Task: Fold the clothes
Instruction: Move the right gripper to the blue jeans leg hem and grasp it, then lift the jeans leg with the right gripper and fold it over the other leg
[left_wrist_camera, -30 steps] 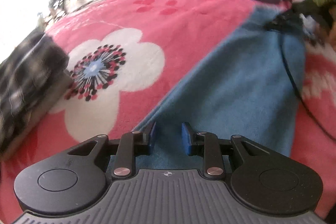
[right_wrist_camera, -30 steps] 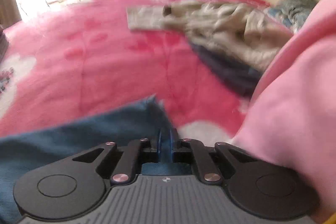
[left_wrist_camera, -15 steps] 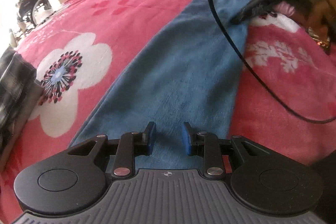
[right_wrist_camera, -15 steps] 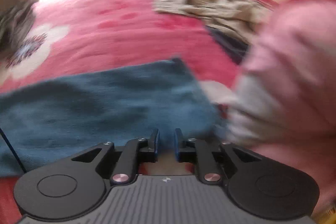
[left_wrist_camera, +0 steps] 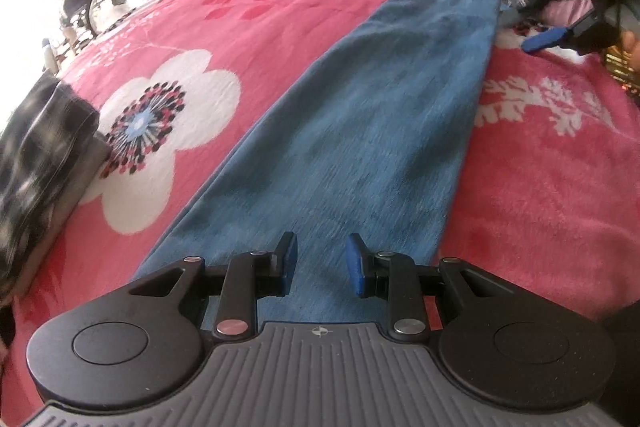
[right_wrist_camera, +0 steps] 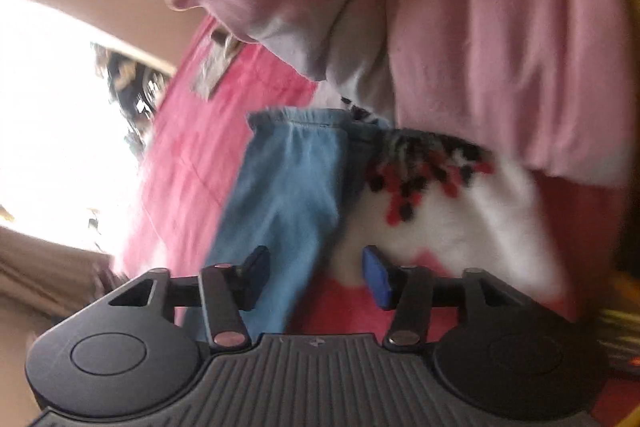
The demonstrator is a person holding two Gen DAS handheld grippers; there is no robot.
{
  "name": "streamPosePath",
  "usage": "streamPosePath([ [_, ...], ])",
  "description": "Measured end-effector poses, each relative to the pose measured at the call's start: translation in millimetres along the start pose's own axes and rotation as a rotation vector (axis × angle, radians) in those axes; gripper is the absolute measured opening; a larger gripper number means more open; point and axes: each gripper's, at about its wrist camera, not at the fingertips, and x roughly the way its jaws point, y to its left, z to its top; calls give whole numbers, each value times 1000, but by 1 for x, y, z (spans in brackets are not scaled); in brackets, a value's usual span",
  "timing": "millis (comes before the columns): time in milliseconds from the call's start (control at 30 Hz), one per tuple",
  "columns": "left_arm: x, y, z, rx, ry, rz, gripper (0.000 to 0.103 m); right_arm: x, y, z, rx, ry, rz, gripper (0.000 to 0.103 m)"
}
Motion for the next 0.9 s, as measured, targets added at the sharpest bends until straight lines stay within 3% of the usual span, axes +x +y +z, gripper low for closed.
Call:
streamPosePath([
  [133, -2, 11, -4, -98, 17, 41, 27, 14, -1, -3, 74, -46, 55, 71],
  [267, 1, 26, -14, -213, 47, 76, 27, 23, -1, -5, 100, -53, 110, 72],
  [367, 3, 25, -20, -242, 35, 85, 28, 28, 3, -7, 96, -22, 155, 66],
  [567, 2, 26, -27, -270, 6, 77, 28, 48, 7, -12, 128, -48, 114, 50],
  [667, 3, 28, -30, -279, -4, 66, 28, 49, 11, -19, 127, -64, 97, 25],
  [700, 3, 29, -31, -280, -7, 64, 28, 48, 12, -22, 129, -68, 105, 9],
  [900, 4, 27, -36, -277, -35, 72, 28, 32, 32, -20, 77, -94, 149, 6],
])
